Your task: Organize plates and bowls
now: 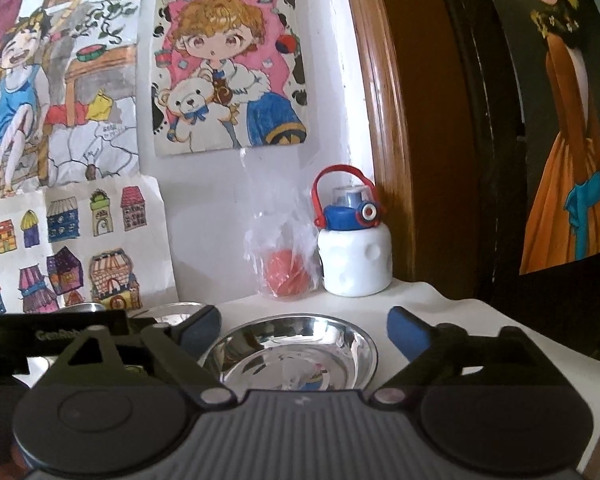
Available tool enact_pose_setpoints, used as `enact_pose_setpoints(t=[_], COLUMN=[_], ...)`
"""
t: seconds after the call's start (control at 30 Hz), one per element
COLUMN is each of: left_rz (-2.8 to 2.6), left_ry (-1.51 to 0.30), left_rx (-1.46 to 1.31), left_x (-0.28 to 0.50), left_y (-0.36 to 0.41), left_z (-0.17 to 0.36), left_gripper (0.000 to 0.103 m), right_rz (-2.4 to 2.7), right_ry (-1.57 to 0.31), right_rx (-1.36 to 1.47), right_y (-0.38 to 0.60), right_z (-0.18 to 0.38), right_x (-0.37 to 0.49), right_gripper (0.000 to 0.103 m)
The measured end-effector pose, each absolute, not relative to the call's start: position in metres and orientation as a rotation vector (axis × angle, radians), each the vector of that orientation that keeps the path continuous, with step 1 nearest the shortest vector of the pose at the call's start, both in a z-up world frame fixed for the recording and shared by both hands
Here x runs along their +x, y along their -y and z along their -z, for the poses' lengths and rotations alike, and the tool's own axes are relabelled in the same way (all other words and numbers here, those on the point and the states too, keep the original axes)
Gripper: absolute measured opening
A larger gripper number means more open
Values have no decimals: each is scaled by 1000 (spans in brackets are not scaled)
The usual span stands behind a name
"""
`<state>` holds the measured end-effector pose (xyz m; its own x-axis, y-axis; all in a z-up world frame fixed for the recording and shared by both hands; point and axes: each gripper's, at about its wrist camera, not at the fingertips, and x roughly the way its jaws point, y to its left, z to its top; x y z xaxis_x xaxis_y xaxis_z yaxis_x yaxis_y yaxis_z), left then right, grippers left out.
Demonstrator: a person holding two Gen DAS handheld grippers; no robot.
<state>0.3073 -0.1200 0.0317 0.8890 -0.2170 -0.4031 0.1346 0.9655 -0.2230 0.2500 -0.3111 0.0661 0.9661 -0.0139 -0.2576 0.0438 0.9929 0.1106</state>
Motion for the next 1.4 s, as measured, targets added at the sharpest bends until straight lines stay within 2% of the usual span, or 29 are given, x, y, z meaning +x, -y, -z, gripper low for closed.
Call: enact_pose_setpoints(t=[0.13, 0.5, 0.93, 1.17, 1.4], left_rz=[173, 150, 170, 205, 231], left_ry=[-410, -365, -371, -409, -430], left_rx=[-201, -152, -11, 80, 102], left_x=[292, 255, 220, 240, 294], left_y=[104, 45, -17, -34, -36], left_z=[-39, -55, -56, -64, -87], left_gripper=[101, 102, 102, 102, 102], right_rz=[27, -19, -137, -182, -177], right_ry=[-245, -239, -326, -392, -455], right_rx=[108, 65, -17, 33, 236], right_y=[305, 276, 229, 212, 212], right_z=[-72, -86, -84, -79, -76], right_x=[236, 201, 176, 183, 221], right_gripper=[103, 103, 103, 103, 103])
